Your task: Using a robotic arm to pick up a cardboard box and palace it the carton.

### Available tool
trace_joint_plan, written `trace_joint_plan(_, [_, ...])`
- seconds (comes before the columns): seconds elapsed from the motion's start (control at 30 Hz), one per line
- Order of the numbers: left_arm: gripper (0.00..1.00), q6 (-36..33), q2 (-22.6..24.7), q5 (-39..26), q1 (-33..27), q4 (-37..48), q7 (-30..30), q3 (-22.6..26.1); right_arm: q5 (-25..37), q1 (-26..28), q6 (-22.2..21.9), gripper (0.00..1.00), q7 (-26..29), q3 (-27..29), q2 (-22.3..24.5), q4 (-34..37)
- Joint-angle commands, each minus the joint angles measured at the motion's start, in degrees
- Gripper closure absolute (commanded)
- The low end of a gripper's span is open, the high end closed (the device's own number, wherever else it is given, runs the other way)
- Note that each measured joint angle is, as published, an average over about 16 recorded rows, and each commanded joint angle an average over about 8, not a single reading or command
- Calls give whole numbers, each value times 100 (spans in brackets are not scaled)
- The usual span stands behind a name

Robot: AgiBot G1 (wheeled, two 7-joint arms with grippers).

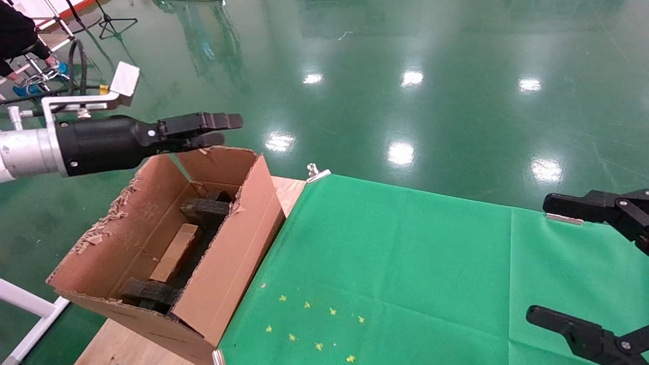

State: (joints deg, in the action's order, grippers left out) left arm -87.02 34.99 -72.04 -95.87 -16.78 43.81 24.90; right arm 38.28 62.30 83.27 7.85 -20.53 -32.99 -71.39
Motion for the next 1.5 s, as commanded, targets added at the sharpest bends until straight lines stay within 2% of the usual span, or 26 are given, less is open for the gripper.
trace_joint_plan(0.03, [0, 6, 0, 145, 165, -273, -159, -43, 0, 0, 0, 0, 0, 0, 0, 0])
trace_joint_plan(1.23, [0, 120, 3, 2745, 3121, -5167, -3007, -808, -1, 0, 0, 0, 0, -1, 0, 0])
trace_joint_plan(1.5, [0, 131, 6, 3122, 3543, -5872, -3371, -915, -1, -1, -2, 0, -1, 0, 1, 1])
